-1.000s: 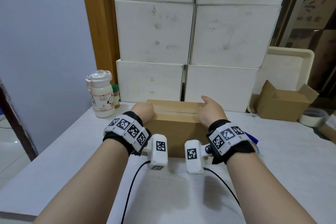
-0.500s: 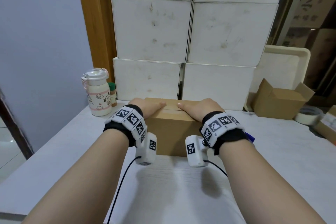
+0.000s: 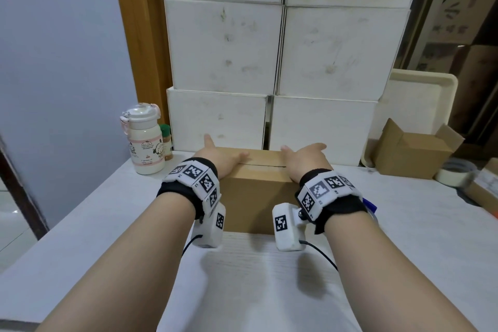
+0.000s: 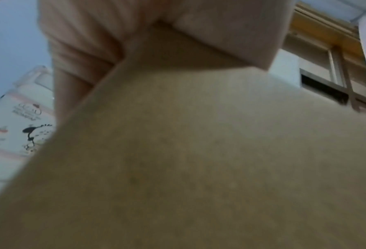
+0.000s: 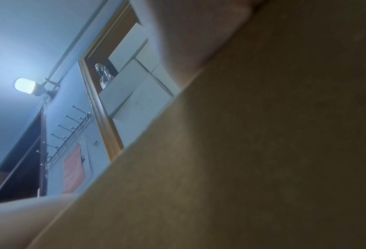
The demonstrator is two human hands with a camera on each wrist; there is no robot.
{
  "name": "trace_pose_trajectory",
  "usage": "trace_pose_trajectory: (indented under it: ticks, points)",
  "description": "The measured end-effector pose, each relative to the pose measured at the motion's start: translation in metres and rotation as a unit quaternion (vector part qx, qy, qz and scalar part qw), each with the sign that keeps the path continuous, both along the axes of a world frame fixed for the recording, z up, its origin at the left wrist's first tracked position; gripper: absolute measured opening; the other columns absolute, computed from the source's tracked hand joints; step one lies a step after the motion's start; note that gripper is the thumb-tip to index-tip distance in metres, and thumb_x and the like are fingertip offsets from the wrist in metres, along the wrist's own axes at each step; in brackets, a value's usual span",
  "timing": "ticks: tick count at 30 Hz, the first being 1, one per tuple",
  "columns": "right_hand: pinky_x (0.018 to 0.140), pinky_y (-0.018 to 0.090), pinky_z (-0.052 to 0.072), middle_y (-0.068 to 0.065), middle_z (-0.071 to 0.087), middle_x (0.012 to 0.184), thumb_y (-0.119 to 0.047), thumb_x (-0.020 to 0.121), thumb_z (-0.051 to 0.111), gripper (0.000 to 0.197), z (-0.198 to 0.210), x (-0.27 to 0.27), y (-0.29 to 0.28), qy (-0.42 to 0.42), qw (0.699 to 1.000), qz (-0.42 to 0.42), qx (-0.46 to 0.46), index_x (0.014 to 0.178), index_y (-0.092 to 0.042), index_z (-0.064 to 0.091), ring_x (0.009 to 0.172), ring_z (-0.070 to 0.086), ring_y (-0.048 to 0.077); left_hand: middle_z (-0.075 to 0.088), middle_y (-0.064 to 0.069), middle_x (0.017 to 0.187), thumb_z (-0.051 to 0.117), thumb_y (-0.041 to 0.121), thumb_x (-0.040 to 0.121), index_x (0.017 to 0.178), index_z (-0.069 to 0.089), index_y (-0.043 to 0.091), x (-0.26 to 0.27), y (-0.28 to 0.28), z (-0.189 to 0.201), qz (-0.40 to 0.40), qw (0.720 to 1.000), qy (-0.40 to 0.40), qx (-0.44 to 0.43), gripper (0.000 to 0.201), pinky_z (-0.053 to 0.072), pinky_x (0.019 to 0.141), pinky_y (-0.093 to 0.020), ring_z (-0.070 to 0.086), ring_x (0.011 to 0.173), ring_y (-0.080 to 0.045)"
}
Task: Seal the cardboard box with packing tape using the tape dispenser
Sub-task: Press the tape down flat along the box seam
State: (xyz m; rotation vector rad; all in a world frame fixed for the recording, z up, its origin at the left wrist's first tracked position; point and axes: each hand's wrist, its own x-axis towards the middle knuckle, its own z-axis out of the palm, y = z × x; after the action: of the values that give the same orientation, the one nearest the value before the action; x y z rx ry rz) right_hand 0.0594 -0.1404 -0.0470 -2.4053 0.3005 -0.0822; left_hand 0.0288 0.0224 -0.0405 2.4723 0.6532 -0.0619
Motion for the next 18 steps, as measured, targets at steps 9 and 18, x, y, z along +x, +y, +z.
trace_pose_trajectory:
  ticks: [9, 18]
  points:
    - [0.100, 0.042, 0.040, 0.012, 0.047, 0.139, -0.070, 0.065, 0.064, 0.121, 0.002, 0.003, 0.010, 0.075, 0.994, 0.039, -0.075, 0.149, -0.007, 0.003, 0.126, 0.047, 0.033, 0.051, -0.013, 0.134, 0.047, 0.075, 0.075, 0.136, 0.042, 0.008, 0.005, 0.007, 0.003, -0.042, 0.997, 0.065, 0.026, 0.091, 0.041, 0.094, -0.034, 0.051, 0.119, -0.028]
    - [0.077, 0.036, 0.044, 0.018, 0.046, 0.132, -0.030, 0.095, 0.049, 0.068, 0.000, -0.004, -0.003, 0.000, 0.999, 0.037, -0.002, 0.145, -0.005, 0.010, 0.110, 0.056, 0.033, 0.043, -0.018, 0.143, 0.033, 0.052, 0.097, 0.139, 0.037, -0.004, -0.008, 0.009, 0.011, -0.039, 0.998, 0.038, 0.038, 0.070, 0.033, 0.106, -0.033, 0.042, 0.131, -0.031]
